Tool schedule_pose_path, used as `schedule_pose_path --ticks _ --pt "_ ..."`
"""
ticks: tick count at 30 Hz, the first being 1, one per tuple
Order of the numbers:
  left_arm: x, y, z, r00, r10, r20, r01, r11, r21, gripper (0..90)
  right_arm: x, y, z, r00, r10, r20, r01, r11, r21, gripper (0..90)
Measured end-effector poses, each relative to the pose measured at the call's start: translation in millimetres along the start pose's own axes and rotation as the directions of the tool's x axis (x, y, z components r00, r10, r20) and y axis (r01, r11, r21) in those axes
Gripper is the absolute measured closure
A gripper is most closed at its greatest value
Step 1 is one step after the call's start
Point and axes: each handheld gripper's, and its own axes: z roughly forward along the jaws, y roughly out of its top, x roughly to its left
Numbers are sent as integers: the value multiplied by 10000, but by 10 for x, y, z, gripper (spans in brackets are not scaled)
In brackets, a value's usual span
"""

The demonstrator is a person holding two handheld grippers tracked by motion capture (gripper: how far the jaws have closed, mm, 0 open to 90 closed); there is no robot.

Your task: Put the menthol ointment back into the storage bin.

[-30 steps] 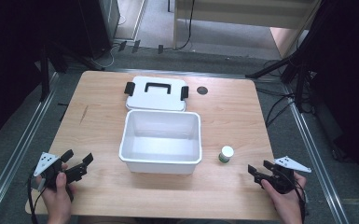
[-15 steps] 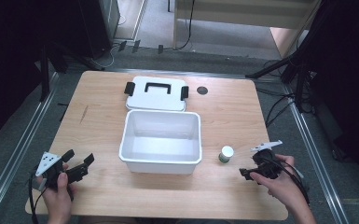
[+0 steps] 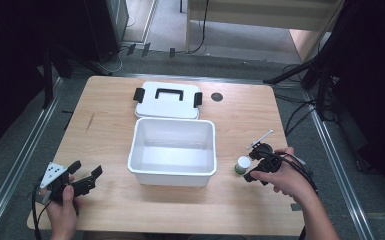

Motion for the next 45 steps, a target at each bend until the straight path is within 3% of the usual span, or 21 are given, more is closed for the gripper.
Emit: schedule_pose_path --ticks 5,9,14,21,23,27,34,38,45 --pt "-3 0 2 10000 6 10 -6 10000 -13 146 33 143 6 9993 259 258 -257 9996 -62 262" --pt "-8 -1 4 10000 17 8 -17 10000 -4 146 35 254 11 9987 514 23 -513 9986 -155 331" --pt "-10 0 4 9999 110 9 -110 9999 21 146 30 341 78 9974 695 -183 -691 9974 181 389" --pt "-19 0 7 9999 148 -11 -148 9999 37 146 55 424 138 9986 454 277 -470 9970 616 464" --pt "-19 0 7 9999 161 -11 -161 9999 43 147 68 440 151 9990 406 212 -421 9962 764 509" --pt "-19 0 7 9998 197 11 -197 9998 67 147 81 461 137 9995 231 227 -250 9958 876 515" --pt "-20 1 10 9998 207 1 -207 9998 67 146 100 520 -55 9999 72 126 -81 9973 725 516" --pt "-19 2 9 9998 213 17 -213 9997 82 146 132 594 -286 9998 -178 -99 183 9984 543 515" --pt "-22 2 11 9998 209 17 -209 9997 80 146 179 689 -553 9991 -426 -70 428 9984 362 516"
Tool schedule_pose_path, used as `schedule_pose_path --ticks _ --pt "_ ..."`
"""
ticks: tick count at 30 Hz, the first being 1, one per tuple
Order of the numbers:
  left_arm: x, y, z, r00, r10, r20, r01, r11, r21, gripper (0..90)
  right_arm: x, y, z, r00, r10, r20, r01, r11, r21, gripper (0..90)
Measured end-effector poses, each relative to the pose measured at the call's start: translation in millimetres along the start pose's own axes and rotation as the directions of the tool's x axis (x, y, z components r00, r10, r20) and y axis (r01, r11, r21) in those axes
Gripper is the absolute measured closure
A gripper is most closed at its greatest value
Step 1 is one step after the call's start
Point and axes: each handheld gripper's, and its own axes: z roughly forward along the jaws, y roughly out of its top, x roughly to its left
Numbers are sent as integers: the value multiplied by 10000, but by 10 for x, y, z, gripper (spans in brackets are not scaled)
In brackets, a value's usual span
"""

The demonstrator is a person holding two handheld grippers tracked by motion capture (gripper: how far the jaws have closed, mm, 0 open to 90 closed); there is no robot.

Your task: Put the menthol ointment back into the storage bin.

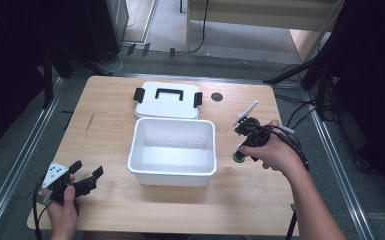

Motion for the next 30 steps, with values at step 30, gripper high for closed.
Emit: schedule_pose_path --ticks 30 --pt "-6 3 0 10000 75 13 -75 10000 66 147 881 645 -529 9742 -2185 -567 2146 9744 -668 516"
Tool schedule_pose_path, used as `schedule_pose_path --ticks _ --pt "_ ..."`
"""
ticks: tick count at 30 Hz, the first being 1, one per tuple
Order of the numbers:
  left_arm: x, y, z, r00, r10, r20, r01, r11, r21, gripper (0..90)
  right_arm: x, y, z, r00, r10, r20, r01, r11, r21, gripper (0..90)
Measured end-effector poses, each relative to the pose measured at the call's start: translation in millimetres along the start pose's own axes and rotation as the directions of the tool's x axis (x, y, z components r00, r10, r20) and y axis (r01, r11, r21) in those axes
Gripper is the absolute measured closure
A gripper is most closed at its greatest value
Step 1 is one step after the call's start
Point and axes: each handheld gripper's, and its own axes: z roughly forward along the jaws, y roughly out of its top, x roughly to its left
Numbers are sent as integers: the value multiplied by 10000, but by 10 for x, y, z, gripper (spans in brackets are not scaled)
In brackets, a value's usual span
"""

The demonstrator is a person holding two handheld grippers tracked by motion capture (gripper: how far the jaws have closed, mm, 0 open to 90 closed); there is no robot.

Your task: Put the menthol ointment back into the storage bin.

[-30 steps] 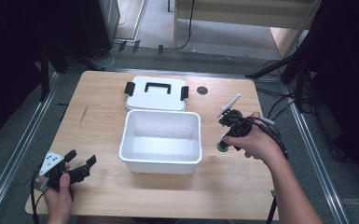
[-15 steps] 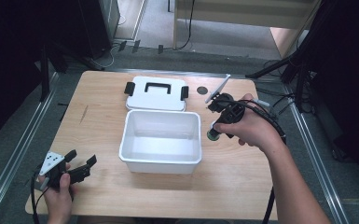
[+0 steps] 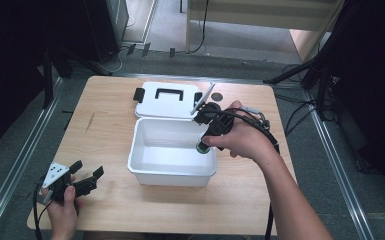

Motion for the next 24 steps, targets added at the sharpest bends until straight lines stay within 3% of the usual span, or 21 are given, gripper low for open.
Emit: schedule_pose_path --ticks 11,24 --pt "1 -3 2 10000 -22 28 22 10000 -83 146 69 141 553 9995 -116 -281 133 9980 611 515" --pt "-2 -1 4 10000 12 0 -12 10000 5 147 140 148 905 9992 -274 -298 305 9936 1092 515"
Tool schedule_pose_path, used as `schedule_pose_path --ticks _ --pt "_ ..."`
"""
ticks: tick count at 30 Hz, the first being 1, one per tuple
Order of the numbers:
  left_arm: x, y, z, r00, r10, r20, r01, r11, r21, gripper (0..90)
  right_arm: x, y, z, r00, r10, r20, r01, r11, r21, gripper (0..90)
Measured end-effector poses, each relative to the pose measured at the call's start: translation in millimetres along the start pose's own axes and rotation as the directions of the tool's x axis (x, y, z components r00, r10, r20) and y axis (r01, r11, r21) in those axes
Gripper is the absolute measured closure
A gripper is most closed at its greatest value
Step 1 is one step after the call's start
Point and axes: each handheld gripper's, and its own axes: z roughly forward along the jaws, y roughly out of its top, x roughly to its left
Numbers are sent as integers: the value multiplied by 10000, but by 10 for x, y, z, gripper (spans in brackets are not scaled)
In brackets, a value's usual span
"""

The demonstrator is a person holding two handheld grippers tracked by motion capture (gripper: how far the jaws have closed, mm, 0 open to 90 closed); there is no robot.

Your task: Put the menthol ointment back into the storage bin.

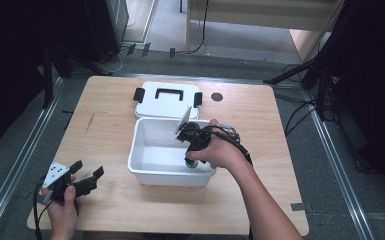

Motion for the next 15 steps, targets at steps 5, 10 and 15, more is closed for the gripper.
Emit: schedule_pose_path --ticks 5,10,15 --pt "4 0 1 10000 -15 30 15 10000 -5 147 -1 7 128 10000 -7 -4 7 9997 233 515" --pt "5 1 2 10000 -7 21 7 10000 33 147 20 20 204 9992 -355 192 346 9983 473 514" --pt "7 1 2 10000 -6 34 5 10000 45 146 54 27 301 9980 -554 306 527 9951 831 512"
